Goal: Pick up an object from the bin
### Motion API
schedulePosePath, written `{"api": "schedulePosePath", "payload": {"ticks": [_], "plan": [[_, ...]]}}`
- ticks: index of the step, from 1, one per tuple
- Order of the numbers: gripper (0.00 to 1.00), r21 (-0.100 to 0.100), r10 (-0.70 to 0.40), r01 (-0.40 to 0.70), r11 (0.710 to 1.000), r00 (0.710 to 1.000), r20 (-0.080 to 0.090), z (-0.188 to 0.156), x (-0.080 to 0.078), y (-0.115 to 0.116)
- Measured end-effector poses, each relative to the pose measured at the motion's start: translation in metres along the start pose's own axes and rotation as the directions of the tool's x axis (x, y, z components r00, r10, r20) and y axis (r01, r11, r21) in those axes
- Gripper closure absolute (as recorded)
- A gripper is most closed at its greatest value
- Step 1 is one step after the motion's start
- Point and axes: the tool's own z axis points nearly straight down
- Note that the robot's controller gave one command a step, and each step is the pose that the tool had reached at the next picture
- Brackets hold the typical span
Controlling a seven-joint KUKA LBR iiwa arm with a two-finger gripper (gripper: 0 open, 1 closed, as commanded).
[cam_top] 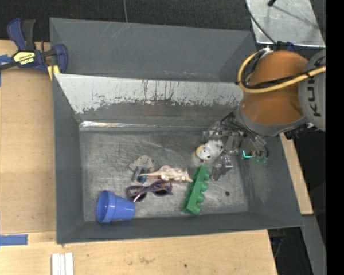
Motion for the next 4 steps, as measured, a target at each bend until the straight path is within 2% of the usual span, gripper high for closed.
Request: {"api": "schedulePosePath", "payload": {"ticks": [1,2,3,4], "plan": [[0.00,0.001,-0.001,0.001,1.000,1.000,0.008,-0.004,-0.002,0.000],[1.00,0.006,-0.390,0.390,0.921,0.921,0.013,0.078,-0.051,0.005],[0.00,0.005,-0.388,0.388,0.922,0.921,0.013,0.079,-0.051,0.005],[0.00,0.005,-0.388,0.388,0.922,0.922,0.013,0.079,-0.051,0.005]]}}
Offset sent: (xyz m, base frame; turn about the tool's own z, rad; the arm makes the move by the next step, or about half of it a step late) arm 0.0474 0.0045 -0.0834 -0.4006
